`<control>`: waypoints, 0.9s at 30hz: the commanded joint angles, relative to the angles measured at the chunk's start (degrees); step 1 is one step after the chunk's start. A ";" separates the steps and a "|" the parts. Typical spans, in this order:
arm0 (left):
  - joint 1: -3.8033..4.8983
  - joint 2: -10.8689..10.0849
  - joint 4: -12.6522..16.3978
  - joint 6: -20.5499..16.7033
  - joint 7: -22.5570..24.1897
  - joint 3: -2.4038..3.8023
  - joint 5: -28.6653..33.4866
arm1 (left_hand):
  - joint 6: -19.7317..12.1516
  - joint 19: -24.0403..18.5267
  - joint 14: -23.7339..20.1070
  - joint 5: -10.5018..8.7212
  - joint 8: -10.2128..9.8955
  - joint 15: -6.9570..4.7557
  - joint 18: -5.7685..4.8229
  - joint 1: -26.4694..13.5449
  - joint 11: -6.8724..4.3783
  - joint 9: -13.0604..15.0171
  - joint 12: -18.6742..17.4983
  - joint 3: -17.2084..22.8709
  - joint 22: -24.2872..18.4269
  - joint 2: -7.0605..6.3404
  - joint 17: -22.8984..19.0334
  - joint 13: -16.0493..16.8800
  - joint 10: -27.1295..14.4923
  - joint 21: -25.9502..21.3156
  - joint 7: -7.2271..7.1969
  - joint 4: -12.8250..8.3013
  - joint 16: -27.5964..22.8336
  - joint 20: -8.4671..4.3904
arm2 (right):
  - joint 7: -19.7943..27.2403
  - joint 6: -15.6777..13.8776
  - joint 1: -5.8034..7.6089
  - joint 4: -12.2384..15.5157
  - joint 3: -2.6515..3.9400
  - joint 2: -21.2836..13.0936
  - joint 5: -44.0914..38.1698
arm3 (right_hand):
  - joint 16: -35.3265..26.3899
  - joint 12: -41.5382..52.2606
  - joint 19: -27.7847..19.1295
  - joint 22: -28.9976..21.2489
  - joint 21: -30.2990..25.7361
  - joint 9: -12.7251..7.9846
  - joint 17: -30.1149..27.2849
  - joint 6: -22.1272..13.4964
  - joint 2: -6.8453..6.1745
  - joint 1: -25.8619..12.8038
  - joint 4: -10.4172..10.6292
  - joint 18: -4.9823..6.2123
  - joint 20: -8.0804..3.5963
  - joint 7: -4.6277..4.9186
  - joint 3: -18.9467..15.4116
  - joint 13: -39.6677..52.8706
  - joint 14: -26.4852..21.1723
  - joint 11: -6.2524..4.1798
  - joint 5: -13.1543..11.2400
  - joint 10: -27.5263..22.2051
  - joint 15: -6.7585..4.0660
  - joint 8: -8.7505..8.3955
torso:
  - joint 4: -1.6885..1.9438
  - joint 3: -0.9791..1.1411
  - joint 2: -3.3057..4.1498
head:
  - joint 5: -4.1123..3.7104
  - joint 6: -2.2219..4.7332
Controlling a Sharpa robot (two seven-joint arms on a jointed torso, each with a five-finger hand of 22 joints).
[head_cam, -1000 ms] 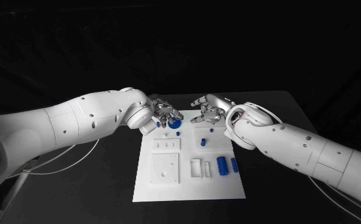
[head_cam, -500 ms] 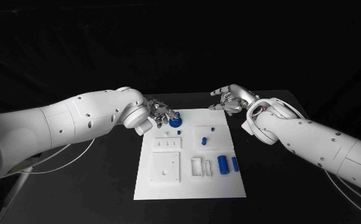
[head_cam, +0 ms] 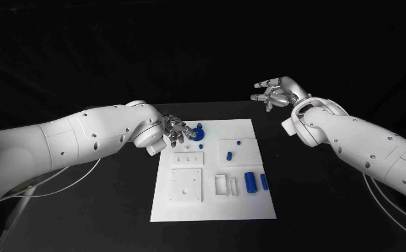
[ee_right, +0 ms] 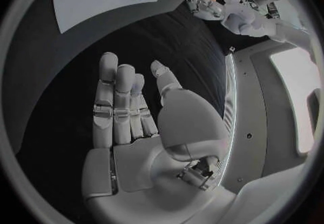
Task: Assemble the parts on the task board
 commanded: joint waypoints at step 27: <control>-4.34 -0.13 0.08 -0.66 -1.66 0.00 -12.59 | 14.66 -0.12 0.38 1.20 0.17 0.10 -0.69 -0.68 -1.05 7.52 0.50 1.65 0.31 0.50 0.28 0.53 2.30 0.84 -7.41 -1.09 0.69 -0.01 | 4.15 -2.24 0.15 -2.01 1.21 0.85 8.20 | -0.03 0.55 0.18 -2.77 0.03 0.05 -1.19 -0.23 0.14 -1.07 -0.40 -0.59 0.03 0.19 -1.23 -1.70 -0.45 0.04 2.40 -0.11 -0.05 -0.18 | -0.08 -0.03 0.04 | 0.12 -2.20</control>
